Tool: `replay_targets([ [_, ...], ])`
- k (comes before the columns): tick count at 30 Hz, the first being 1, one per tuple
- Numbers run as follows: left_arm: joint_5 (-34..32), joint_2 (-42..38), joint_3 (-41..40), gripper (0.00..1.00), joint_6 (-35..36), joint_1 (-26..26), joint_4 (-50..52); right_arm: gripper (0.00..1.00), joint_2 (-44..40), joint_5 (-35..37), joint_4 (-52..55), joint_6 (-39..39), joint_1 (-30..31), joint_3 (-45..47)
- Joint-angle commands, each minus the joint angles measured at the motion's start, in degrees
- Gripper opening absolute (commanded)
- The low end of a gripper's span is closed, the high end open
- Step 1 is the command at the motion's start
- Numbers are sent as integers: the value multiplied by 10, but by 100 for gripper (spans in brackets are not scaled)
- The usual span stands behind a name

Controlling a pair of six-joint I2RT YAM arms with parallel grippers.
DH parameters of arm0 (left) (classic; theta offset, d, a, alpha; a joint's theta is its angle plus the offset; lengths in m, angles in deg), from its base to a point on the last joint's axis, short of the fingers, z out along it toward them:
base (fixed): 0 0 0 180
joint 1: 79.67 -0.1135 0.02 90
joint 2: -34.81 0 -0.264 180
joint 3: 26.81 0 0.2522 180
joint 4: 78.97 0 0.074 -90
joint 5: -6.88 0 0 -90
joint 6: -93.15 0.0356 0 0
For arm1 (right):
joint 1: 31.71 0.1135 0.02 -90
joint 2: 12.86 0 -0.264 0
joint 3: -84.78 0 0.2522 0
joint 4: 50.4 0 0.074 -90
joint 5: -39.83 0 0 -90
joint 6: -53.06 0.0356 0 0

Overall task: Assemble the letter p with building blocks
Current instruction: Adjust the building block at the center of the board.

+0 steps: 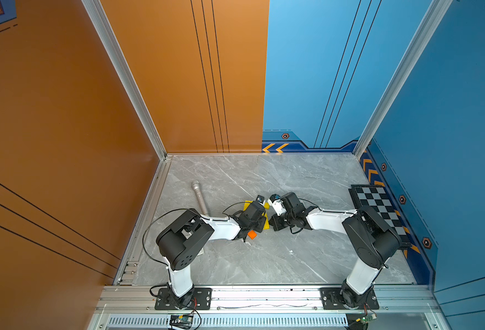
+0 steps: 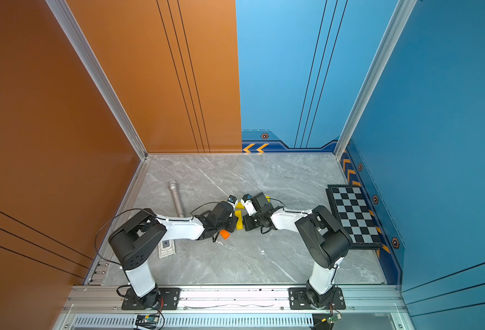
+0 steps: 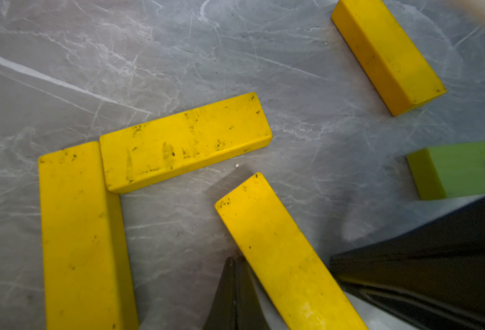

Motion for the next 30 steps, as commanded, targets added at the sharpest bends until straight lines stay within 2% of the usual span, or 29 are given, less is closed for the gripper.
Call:
replay_targets([
  [1,7,8,11,4,0,-4,11,0,8,-8,2,-10,3,-5],
  [19,13,16,19,8,9,-1,11,0,24,-16,-2,-4,7,-12],
  [25,-6,0,8,8,6,-1,11,0,22,-10,2,-7,5,-10],
  [30,-40,-43,-21,8,4,-1,0,0,3,12,10,-8,4,-1],
])
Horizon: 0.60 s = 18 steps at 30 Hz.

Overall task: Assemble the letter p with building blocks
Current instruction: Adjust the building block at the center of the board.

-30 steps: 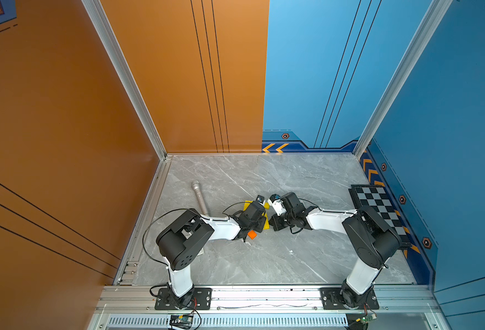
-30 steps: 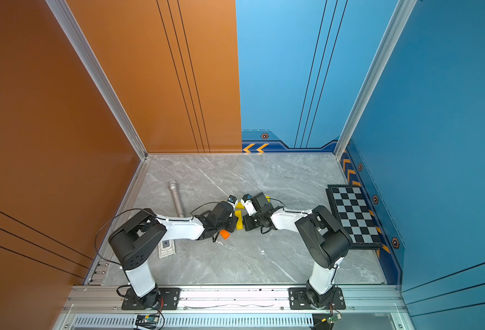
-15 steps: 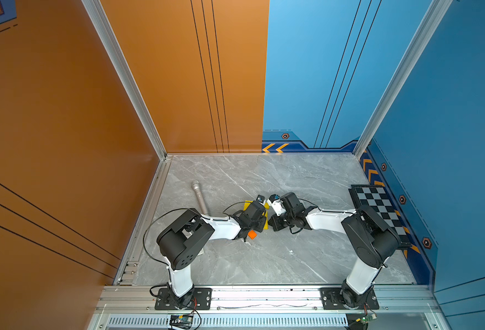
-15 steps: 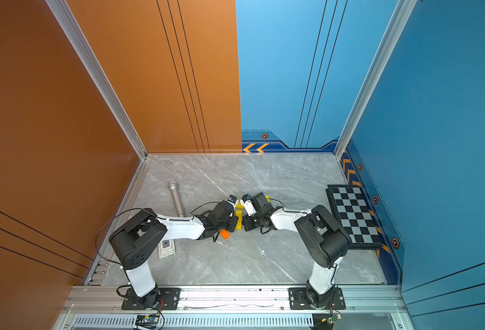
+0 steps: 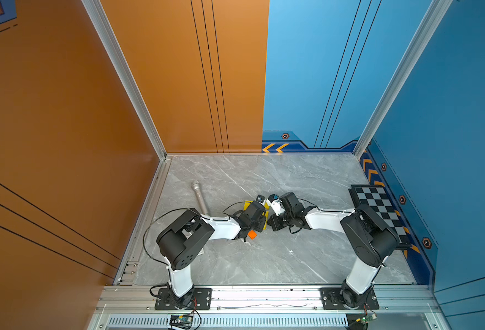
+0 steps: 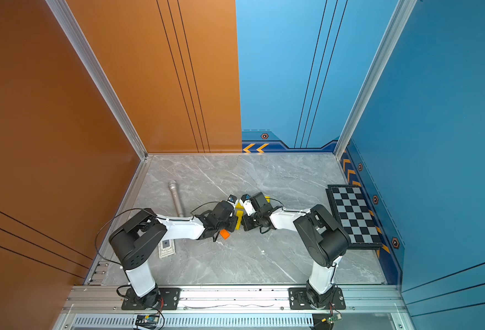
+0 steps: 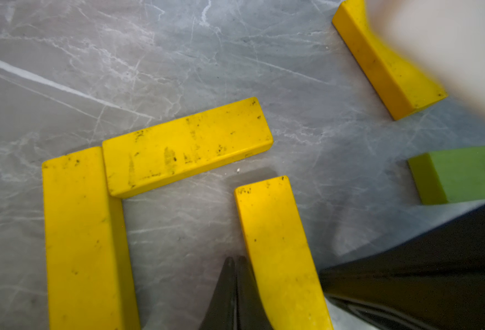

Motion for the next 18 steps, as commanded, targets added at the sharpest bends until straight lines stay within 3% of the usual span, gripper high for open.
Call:
replay_targets([
  [1,-37,-48,-26,8,3,0,-8,0,-16,34,18,-5,2,10],
  [3,-52,-80,-45,11,9,0,-20,4,-42,49,13,-1,2,28],
  [6,-61,-127,-67,36,22,1,-36,22,-86,71,4,0,2,53],
  [9,-63,-180,-90,40,40,5,-37,35,-114,77,18,1,3,61],
  [14,-47,-273,-141,47,78,15,-37,34,-140,86,1,16,26,89],
  [18,-74,-332,-187,48,74,16,-37,32,-159,132,-47,28,69,131],
])
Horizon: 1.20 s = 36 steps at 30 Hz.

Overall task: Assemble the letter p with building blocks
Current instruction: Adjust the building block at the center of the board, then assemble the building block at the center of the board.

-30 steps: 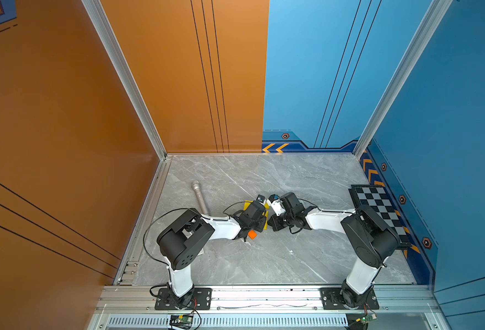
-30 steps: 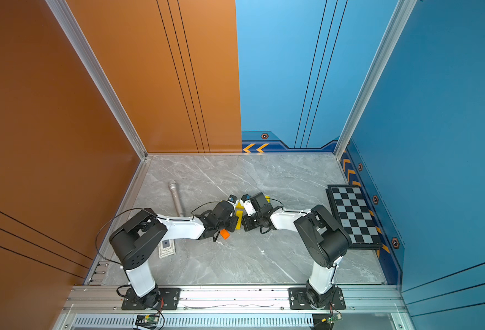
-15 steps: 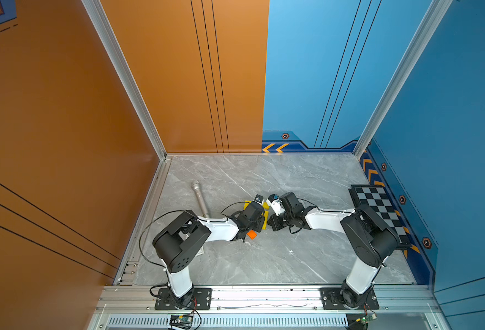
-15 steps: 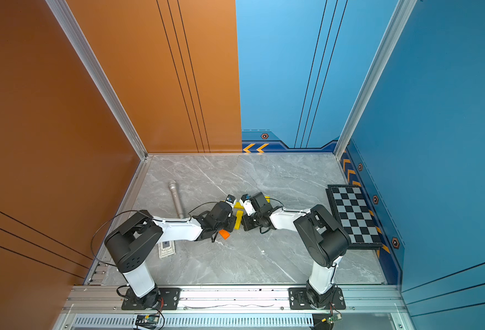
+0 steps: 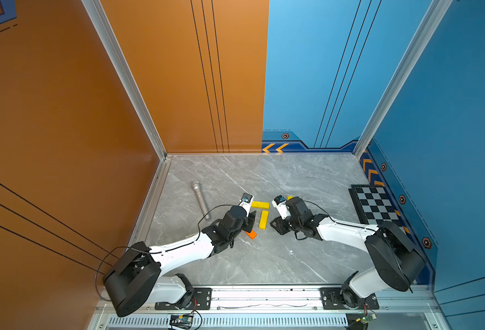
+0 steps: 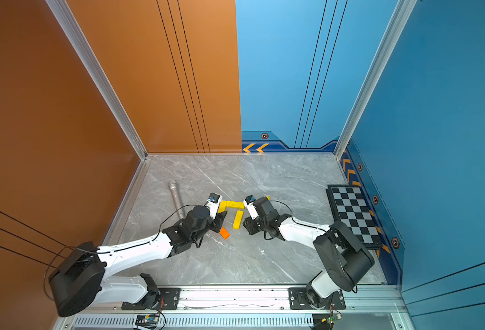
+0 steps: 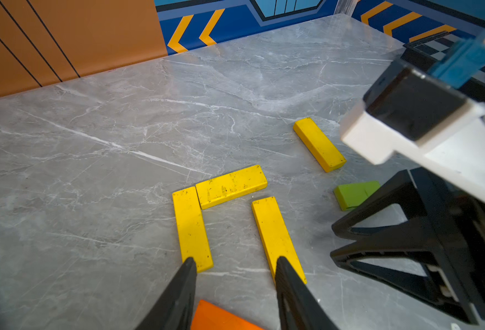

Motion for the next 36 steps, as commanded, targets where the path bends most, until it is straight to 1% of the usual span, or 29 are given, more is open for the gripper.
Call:
replay_targets([
  [1,-25,-43,-36,49,12,3,3,31,-17,62,-46,21,42,37],
  [2,-28,-56,-45,50,12,3,2,29,-16,73,-65,24,55,47],
  [5,-36,-89,-68,51,11,0,3,28,-5,103,-108,38,85,63],
  [9,-48,-110,-86,52,10,-6,2,25,30,105,-171,75,109,78],
  [13,-44,-120,-91,52,3,-15,2,21,76,106,-212,108,127,76],
  [17,-41,-125,-97,52,-4,-20,2,20,102,108,-210,117,135,60],
  [19,-40,-128,-100,52,-8,-23,2,20,103,112,-203,118,134,56],
  [22,-41,-133,-104,52,-12,-26,2,16,102,119,-198,121,133,57],
  [36,-37,-137,-112,52,-18,-36,2,14,115,111,-197,124,110,54],
])
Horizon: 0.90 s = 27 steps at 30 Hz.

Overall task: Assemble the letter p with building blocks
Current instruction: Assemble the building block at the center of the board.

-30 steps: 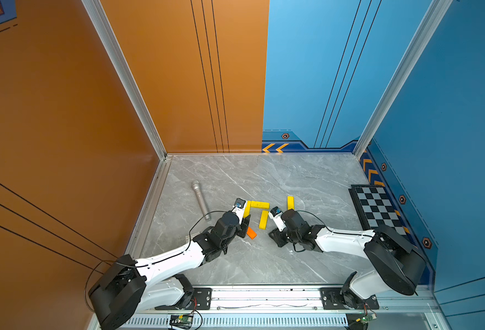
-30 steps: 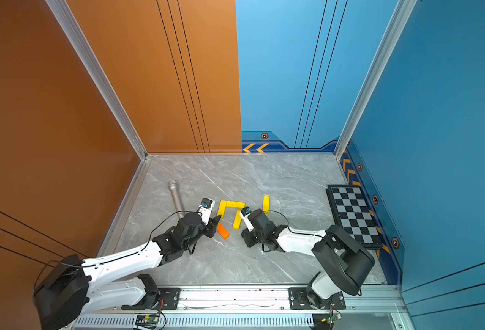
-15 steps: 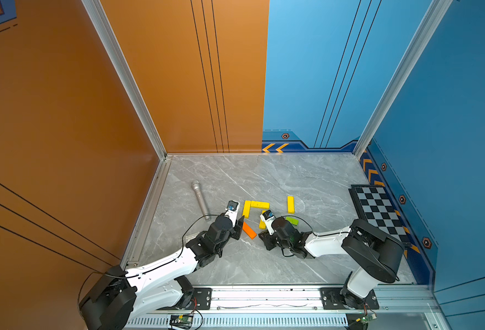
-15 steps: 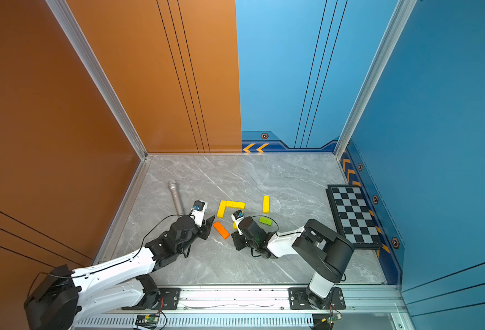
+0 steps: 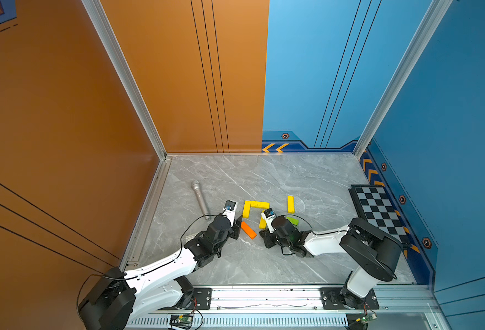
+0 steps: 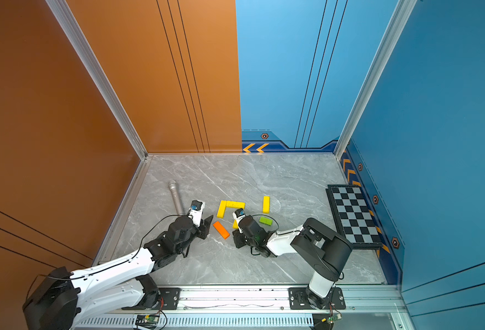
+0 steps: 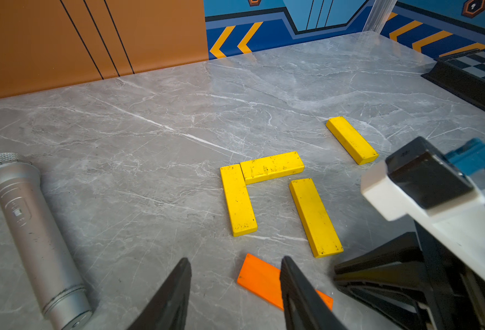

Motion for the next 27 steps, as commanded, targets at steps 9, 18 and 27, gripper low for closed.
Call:
replay_targets([
  [9,-2,-10,-15,52,-8,-10,0,13,25,-4,26,8,-19,3],
  [18,4,-12,-18,52,-9,-14,0,12,32,-1,24,9,-26,0],
  [27,6,-12,-18,52,-12,-17,0,12,41,-11,16,8,-35,-1],
])
